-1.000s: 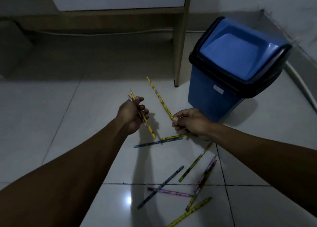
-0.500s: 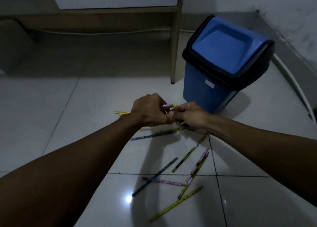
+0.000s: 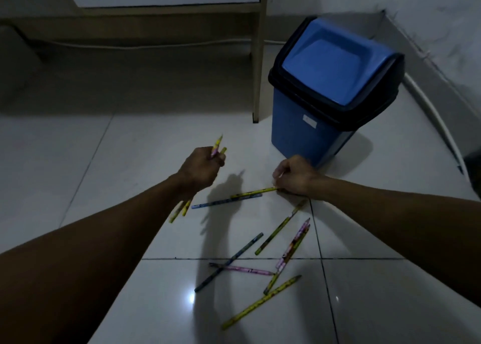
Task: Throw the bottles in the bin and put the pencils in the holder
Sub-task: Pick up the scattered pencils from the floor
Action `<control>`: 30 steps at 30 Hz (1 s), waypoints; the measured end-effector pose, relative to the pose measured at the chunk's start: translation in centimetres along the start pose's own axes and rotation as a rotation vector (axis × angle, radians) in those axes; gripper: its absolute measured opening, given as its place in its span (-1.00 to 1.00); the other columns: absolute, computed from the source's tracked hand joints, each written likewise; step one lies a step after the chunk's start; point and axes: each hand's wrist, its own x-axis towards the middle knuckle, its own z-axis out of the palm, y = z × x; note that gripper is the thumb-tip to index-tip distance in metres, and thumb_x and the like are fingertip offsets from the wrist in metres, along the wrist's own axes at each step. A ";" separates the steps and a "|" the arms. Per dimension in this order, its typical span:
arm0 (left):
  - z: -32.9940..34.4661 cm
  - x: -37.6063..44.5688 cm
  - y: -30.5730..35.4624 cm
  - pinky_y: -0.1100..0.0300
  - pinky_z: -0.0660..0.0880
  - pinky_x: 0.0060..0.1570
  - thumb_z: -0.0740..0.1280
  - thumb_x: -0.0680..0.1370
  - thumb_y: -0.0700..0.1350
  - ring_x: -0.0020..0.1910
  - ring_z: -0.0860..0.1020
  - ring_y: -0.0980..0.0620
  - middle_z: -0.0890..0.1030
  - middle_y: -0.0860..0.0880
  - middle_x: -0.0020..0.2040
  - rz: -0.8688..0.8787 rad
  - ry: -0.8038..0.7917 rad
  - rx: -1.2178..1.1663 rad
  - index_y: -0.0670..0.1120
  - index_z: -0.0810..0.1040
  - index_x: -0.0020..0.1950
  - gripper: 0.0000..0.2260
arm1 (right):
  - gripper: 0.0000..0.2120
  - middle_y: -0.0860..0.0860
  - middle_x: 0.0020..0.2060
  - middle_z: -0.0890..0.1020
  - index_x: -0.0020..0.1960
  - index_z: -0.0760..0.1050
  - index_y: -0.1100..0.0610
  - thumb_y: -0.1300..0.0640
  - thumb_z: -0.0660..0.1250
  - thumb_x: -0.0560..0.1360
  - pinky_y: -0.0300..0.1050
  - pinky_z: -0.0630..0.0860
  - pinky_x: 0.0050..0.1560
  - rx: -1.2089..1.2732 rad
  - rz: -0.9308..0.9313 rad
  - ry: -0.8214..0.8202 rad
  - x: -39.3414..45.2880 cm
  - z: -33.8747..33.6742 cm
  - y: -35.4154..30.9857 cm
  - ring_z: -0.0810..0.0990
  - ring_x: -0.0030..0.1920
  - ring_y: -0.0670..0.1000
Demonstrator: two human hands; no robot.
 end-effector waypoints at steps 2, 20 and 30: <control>-0.6 0.1 -1.2 0.28 0.20 -0.56 0.33 0.56 -0.04 -0.53 0.23 0.01 0.31 -0.05 -0.45 -0.083 0.050 -0.065 -0.11 0.38 -0.23 -0.75 | -0.88 0.04 -0.07 0.67 -0.19 0.58 0.02 0.22 0.47 0.41 -0.07 0.61 0.02 -0.302 -0.056 0.048 0.5 0.3 1.6 0.63 -0.01 0.05; 1.8 2.5 -6.4 0.21 0.29 -0.42 0.39 0.52 0.00 -0.51 0.38 0.03 0.39 0.08 -0.68 -0.057 0.102 0.005 -0.12 0.59 -0.37 -0.70 | -0.83 0.13 -0.08 0.61 -0.03 0.50 0.15 0.35 0.20 0.51 0.06 0.57 -0.12 -0.459 -0.374 0.108 2.1 2.4 2.1 0.57 -0.07 0.12; 5.6 2.2 -5.7 0.09 0.44 -0.07 0.43 0.43 0.01 0.10 0.56 -0.20 0.60 -0.15 0.09 0.283 -0.203 0.781 -0.03 0.60 0.09 -0.73 | -0.95 0.19 -0.31 0.66 -0.09 0.62 0.26 0.26 0.41 0.49 -0.21 0.55 -0.41 0.088 -0.210 0.079 -3.1 -3.5 2.5 0.62 -0.39 0.02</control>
